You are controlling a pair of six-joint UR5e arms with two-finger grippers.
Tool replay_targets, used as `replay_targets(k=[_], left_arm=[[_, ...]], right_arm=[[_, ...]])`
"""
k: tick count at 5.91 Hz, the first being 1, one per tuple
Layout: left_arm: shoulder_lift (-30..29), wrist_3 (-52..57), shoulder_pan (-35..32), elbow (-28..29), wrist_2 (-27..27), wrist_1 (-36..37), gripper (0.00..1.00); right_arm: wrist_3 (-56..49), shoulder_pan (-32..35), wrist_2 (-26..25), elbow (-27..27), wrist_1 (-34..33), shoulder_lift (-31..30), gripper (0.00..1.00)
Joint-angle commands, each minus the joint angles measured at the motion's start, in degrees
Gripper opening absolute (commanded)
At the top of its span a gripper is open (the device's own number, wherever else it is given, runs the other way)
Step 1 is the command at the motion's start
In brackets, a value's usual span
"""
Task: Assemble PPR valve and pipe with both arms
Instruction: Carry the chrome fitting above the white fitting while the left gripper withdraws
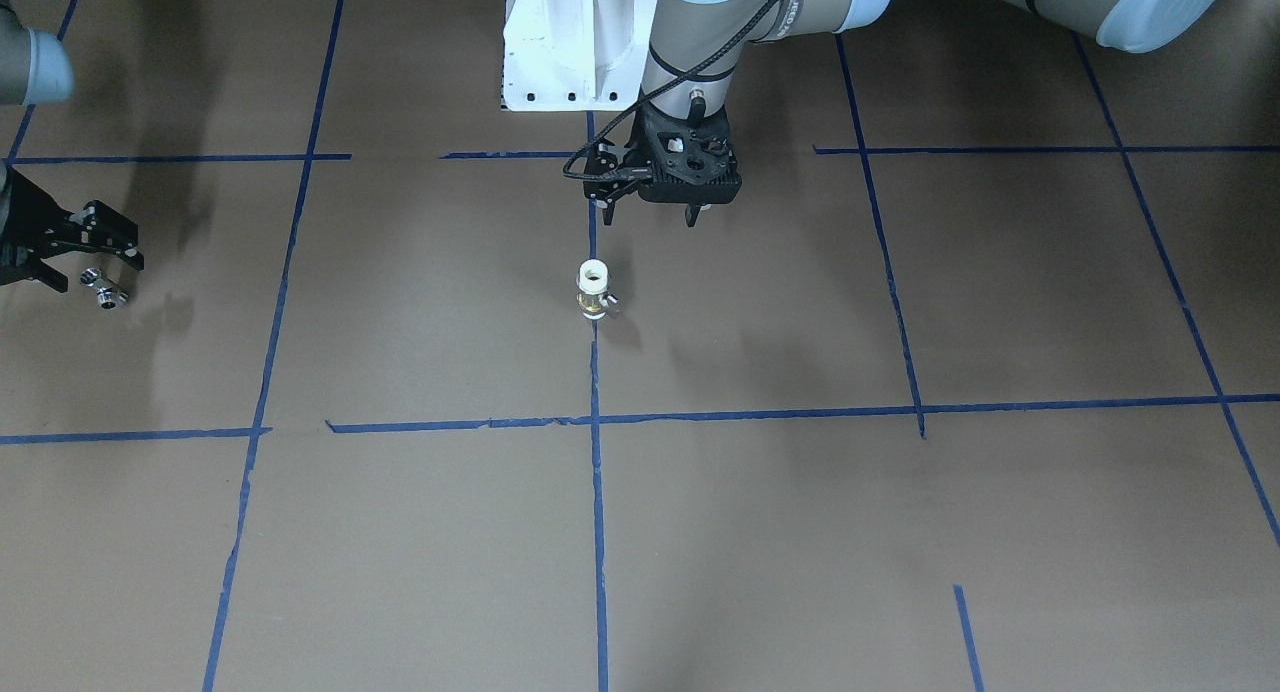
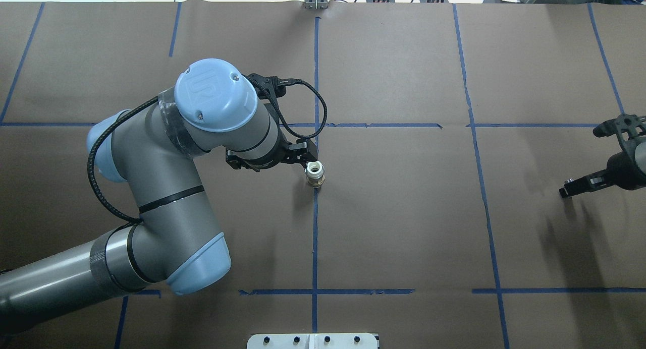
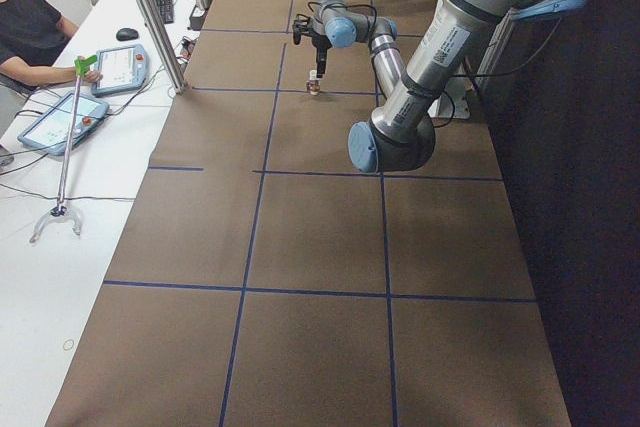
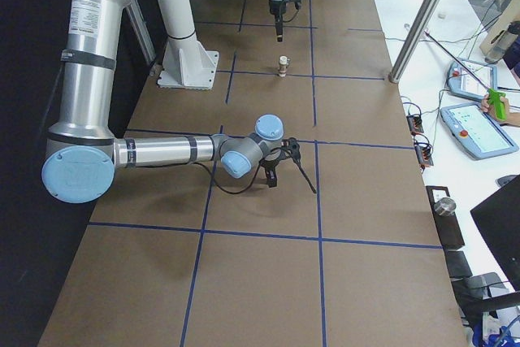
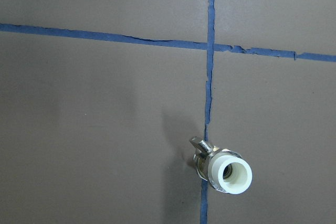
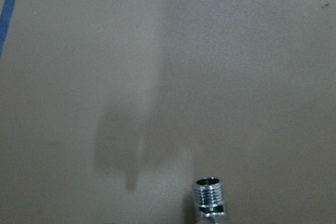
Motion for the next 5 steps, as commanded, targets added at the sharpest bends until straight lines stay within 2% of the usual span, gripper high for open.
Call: replay_targets(k=[1,2,3,4,5], left_arm=[[0.67,-0.06,0.05,-0.49,0.00,-0.10,1.00],[0.67,-0.06,0.05,-0.58,0.09,-0.10,1.00],[0.67,-0.06,0.05,-0.59,0.00,-0.10,1.00],[0.67,-0.15,0.05,-0.67,0.00,-0.10,1.00],[0.67,-0.15,0.05,-0.76,0.09,-0.10,1.00]], right_arm=[[-0.11,-0.61,-2.15,-1.43,-0.07,0.70,0.98],[-0.12,-0.62,-2.25,-1.79,0.01,0.53,0.92],[-0.03,-0.70,-2.25,-2.22,0.01,0.53,0.73],[0.32,-0.70,-2.17,-2.40,0.01,0.70,0.43],[0.41,-0.62,-2.17,-2.32,0.01,0.88,0.01]])
